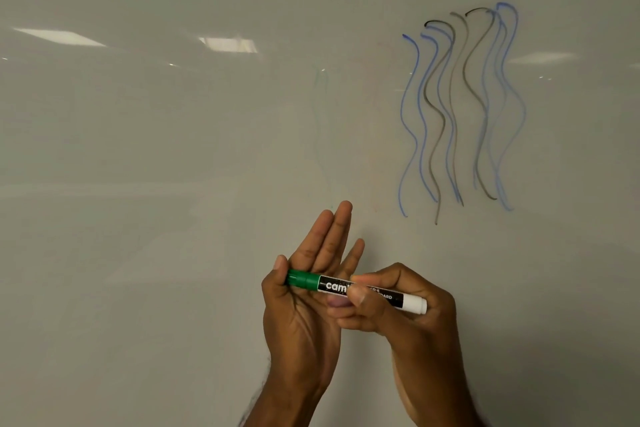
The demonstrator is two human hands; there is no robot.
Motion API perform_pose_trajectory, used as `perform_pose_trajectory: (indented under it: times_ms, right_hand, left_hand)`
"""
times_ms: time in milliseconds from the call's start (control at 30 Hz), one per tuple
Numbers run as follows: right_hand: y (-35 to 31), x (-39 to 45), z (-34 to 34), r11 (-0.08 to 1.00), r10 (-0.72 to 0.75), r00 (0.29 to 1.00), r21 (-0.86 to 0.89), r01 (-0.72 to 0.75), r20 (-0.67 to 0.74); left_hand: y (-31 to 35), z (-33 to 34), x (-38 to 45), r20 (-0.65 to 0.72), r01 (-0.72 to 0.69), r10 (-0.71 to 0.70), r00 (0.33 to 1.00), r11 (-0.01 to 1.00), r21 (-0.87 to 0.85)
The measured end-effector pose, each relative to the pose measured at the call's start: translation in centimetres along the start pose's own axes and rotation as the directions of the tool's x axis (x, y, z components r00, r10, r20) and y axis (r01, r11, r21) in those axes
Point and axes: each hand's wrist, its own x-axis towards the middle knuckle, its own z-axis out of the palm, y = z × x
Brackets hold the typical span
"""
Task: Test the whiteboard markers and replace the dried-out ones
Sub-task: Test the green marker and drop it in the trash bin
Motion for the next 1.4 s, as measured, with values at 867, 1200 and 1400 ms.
perform_pose_trajectory:
  times_ms: [867, 1200, 1400]
  right_hand:
    - [-0.4, -8.4, -18.4, 0.731, 0.335, 0.938, -0.603, -0.32, -0.092]
    - [2.3, -16.9, -26.2, 0.508, 0.419, 0.844, -0.684, -0.524, -0.335]
    - [5.7, -22.4, -31.9, 0.426, 0.508, 0.71, -0.575, -0.699, -0.487]
  left_hand:
    - [-10.9, -1.7, -7.0, 0.09, 0.291, -0.521, 0.849, 0.604, 0.742]
    - [-22.4, -1.1, -11.5, 0.184, 0.279, -0.706, 0.684, 0.487, 0.827]
    - [-31.4, -2.0, -15.2, 0.205, 0.254, -0.793, 0.573, 0.41, 0.876]
